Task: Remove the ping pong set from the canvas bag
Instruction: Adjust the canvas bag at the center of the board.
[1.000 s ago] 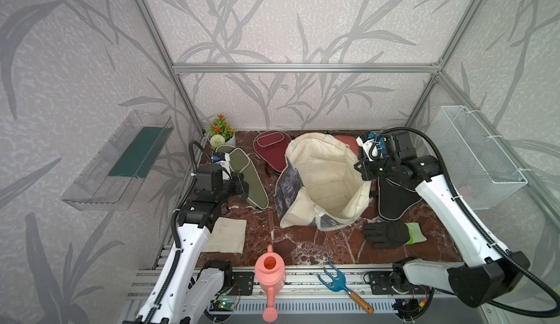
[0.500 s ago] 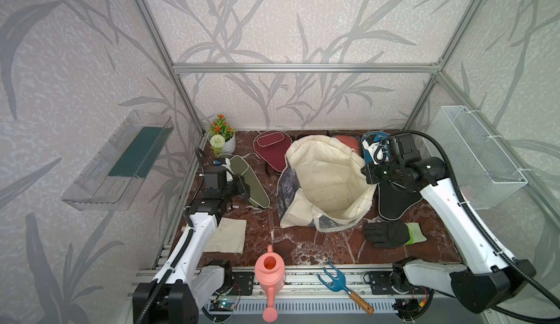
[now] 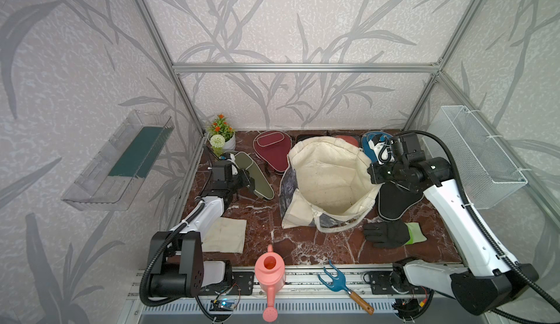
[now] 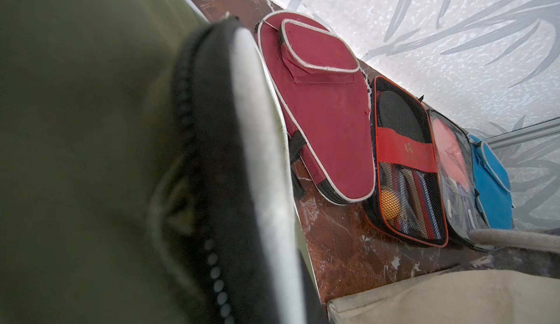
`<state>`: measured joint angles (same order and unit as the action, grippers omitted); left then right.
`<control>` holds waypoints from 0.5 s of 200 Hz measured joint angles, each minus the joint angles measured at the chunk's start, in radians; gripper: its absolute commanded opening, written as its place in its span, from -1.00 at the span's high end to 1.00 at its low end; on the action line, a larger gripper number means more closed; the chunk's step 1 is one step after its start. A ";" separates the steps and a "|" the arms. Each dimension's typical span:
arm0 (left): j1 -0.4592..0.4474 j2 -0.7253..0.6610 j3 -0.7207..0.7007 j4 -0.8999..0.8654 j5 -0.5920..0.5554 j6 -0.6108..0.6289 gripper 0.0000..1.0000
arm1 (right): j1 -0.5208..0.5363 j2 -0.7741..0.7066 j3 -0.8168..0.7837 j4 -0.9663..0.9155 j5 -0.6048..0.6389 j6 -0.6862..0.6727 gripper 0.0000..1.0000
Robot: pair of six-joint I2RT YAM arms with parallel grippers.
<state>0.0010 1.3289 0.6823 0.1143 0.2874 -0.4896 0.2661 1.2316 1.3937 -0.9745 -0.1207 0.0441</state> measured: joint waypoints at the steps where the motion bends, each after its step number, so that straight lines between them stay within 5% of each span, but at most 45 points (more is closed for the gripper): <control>1: 0.000 0.002 0.000 0.001 0.000 -0.001 1.00 | 0.000 0.000 0.000 0.000 0.000 0.000 0.77; 17: 0.000 0.018 -0.002 0.014 0.002 -0.005 0.99 | 0.000 -0.003 0.000 0.000 -0.001 -0.001 0.62; 62: 0.000 0.043 -0.003 -0.002 -0.018 -0.035 0.40 | -0.001 -0.003 0.000 0.000 -0.001 -0.008 0.28; 100: 0.000 0.050 0.006 -0.103 -0.082 -0.040 0.16 | -0.006 -0.006 0.000 0.000 0.001 -0.013 -0.09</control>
<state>0.0013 1.3785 0.6888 0.0116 0.2058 -0.5297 0.2604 1.2259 1.3941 -0.9749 -0.1200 0.0315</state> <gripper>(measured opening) 0.381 0.476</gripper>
